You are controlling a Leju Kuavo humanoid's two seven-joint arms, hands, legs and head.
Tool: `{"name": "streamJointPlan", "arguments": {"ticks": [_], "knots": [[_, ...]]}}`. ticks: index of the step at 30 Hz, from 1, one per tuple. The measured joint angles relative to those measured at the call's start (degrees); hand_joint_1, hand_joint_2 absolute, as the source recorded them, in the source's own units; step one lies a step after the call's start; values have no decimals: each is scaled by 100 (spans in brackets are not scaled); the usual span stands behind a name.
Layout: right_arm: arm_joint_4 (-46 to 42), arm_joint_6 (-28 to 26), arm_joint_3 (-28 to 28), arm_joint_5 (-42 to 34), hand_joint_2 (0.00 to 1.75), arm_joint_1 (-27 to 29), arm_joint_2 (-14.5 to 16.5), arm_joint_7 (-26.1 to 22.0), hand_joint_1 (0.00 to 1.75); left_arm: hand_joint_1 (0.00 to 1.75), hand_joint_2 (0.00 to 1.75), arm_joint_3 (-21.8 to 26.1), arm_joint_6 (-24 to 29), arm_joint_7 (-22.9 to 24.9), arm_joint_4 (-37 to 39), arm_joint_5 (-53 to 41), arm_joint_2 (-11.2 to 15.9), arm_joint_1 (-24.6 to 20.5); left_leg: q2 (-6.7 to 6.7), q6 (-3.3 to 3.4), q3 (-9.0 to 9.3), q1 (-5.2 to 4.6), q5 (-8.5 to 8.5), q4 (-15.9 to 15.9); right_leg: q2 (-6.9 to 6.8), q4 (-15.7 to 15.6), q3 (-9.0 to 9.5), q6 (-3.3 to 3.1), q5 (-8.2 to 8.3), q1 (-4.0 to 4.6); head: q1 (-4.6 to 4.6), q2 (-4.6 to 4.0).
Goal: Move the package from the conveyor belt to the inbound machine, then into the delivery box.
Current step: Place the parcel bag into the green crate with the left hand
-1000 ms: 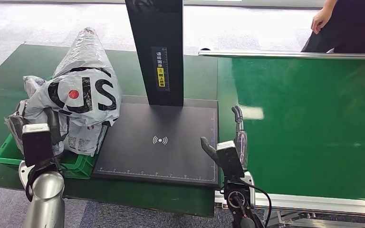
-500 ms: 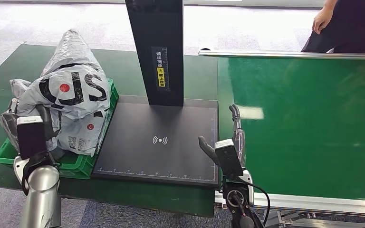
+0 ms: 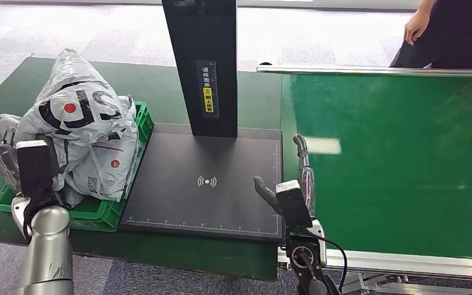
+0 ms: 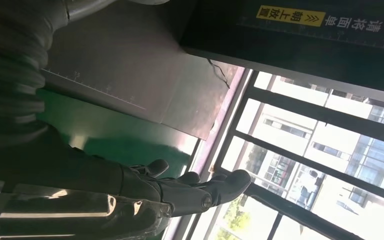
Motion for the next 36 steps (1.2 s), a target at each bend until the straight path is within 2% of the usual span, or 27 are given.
{"name": "streamJointPlan", "arguments": {"ticks": [5, 15, 16, 19, 20, 30, 36], "knots": [[0, 0, 11, -5, 175, -16, 1, 13, 0, 145, 175, 211, 50, -2, 371, -103, 84, -144, 5, 0, -1, 0, 0, 0, 0, 0, -1, 0, 0, 0, 2, 0], [0, 9, 39, 3, 175, -16, 1, 19, 0, 140, 175, 464, 71, -2, 655, -202, 157, -213, 5, 0, -1, 0, 0, 0, 0, 0, -1, 0, 0, 0, 0, 0], [0, 9, 41, 4, 175, -16, 1, 19, 0, 133, 175, 482, 72, -3, 674, -208, 164, -218, 5, 0, -1, 0, 0, 0, 0, 0, -1, 0, 0, 0, 1, 0], [0, 9, 44, 8, 175, -15, 1, 19, 0, 31, 175, 526, 80, -3, 726, -241, 175, -230, 4, 0, -1, 0, 0, 0, 0, 0, -1, 0, 0, 0, 1, 0], [0, 9, 45, 9, 175, -15, 1, 18, 0, 2, 175, 536, 87, -3, 743, -258, 178, -232, 5, 0, -1, 0, 0, 0, 0, 0, -1, 0, 0, 0, 1, 0], [0, 5, 45, 4, 175, -18, 1, 19, 0, 0, 175, 550, 65, -2, 781, -419, 169, -237, 4, 0, -1, 0, 0, 0, 0, 0, -3, 0, 0, 0, 1, 0], [0, -1, 45, 4, 175, -18, 1, 19, 0, 0, 175, 321, -73, -2, 534, -468, 69, -136, 5, 0, -1, 0, 0, 0, 0, 0, -3, 0, 0, 0, 1, 0]]}}
